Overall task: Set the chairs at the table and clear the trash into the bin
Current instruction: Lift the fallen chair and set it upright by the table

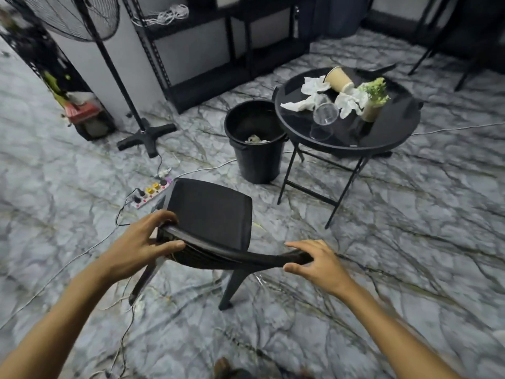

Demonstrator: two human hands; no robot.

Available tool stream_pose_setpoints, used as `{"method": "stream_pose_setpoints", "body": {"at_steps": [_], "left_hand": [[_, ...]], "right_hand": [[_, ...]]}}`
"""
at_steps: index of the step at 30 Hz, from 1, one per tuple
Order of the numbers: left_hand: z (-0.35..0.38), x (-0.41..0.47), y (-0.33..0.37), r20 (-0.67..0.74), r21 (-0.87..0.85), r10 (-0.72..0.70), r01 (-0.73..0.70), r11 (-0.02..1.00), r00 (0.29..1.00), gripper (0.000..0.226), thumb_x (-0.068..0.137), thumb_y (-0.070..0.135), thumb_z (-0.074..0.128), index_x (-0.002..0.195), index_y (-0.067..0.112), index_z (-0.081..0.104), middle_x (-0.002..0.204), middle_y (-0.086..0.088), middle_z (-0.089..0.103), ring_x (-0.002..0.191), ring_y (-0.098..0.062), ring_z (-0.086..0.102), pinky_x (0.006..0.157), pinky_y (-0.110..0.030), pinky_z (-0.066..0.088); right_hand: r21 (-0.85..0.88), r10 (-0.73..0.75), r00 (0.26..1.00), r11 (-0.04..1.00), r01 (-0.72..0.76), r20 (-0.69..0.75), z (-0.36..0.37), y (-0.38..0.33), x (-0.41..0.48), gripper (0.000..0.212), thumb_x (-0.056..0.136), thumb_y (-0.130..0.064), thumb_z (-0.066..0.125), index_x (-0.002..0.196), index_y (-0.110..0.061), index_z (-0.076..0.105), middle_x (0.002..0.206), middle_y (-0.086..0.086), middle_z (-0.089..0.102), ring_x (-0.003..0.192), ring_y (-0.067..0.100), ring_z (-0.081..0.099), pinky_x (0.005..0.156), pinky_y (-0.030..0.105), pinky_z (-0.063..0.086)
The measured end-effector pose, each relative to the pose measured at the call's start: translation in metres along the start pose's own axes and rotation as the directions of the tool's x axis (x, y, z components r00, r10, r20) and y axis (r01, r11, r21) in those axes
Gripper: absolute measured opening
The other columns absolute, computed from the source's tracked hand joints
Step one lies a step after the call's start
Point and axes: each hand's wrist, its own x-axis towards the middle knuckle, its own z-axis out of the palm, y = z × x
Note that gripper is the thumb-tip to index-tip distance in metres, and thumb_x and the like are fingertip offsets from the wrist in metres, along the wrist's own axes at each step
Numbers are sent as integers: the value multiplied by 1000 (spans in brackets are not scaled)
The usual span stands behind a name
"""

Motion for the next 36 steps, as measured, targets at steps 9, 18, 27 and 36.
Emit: {"method": "stream_pose_setpoints", "body": {"at_steps": [9, 18, 27, 36], "left_hand": [[-71, -23, -94, -26, -224, -23, 16, 974, 999, 71, 61, 69, 75, 108, 20, 57, 103, -6, 63, 97, -23, 63, 85, -38, 59], [-128, -51, -162, -72, -350, -61, 32, 936, 996, 63, 62, 59, 80, 114, 37, 53, 105, 0, 61, 99, -16, 62, 85, -29, 54], [-132, -43, -190, -150, -383, -19, -40, 923, 989, 58, 55, 60, 85, 91, 16, 73, 91, -5, 58, 83, -22, 61, 71, -24, 47], [-124, -30, -178, -245, -491, -30, -98, 865, 969, 42, 49, 38, 89, 78, 11, 75, 84, -10, 58, 75, -27, 59, 62, -25, 48]], "right_hand": [[159, 27, 997, 987, -16, -66, 58, -61, 41, 66, 53, -78, 72, 112, -51, 61, 128, -26, 52, 122, -6, 46, 106, 34, 41], [64, -85, 995, 994, 89, -56, 114, -145, 79, 65, 53, -78, 71, 110, -49, 63, 124, -32, 55, 118, -12, 47, 98, 23, 37], [57, -152, 983, 986, 158, -100, 119, -168, 97, 46, 50, -77, 74, 84, -46, 71, 81, -14, 71, 83, 7, 65, 75, 34, 53], [163, -215, 950, 953, 255, -229, 104, -165, 108, 65, 47, -59, 86, 106, -33, 73, 83, -6, 75, 82, 8, 69, 77, 14, 49]]}}
